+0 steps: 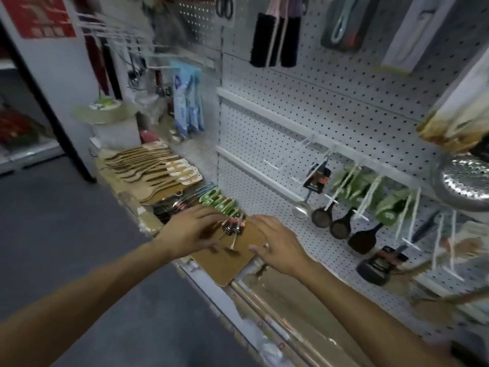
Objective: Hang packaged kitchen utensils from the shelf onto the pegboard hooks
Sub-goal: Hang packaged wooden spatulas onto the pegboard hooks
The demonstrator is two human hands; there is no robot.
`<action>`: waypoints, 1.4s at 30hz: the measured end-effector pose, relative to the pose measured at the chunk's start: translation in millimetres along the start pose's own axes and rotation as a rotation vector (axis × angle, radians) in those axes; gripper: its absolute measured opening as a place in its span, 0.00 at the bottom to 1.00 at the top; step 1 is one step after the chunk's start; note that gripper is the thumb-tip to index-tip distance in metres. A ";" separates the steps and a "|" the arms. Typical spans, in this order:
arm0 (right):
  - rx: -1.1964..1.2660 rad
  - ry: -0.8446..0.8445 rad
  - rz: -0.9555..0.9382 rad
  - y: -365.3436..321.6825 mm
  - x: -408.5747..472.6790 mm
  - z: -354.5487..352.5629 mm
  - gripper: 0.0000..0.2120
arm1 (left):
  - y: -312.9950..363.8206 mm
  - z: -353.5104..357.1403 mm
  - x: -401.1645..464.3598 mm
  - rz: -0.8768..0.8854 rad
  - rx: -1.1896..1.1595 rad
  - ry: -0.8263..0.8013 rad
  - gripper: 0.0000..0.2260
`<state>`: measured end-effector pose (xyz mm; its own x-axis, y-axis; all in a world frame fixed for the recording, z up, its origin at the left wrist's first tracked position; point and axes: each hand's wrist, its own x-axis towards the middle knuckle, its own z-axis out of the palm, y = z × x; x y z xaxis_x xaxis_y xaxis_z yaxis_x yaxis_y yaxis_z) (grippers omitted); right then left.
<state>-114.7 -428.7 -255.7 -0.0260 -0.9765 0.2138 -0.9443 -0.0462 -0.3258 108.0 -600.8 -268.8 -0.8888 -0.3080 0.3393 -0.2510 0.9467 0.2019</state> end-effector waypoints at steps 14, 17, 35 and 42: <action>-0.059 -0.084 -0.128 -119.2 180.0 74.1 0.30 | -175.6 -82.1 -81.5 -0.121 0.031 0.005 0.25; -0.063 -0.087 -0.142 -123.9 219.9 90.5 0.31 | -209.6 -85.7 -85.5 -0.176 0.043 0.020 0.25; 0.029 -0.174 -0.126 -84.9 469.7 181.1 0.28 | -447.3 -74.2 -25.5 -0.356 0.059 -0.110 0.25; -0.025 -0.264 0.013 -69.5 516.7 243.8 0.28 | -533.6 -26.6 -14.3 -0.282 -0.004 -0.244 0.24</action>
<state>17.5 -981.4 -347.2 0.0453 -0.9982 -0.0386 -0.9524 -0.0315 -0.3031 264.9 -1104.0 -356.9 -0.8501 -0.5250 0.0411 -0.4981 0.8271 0.2603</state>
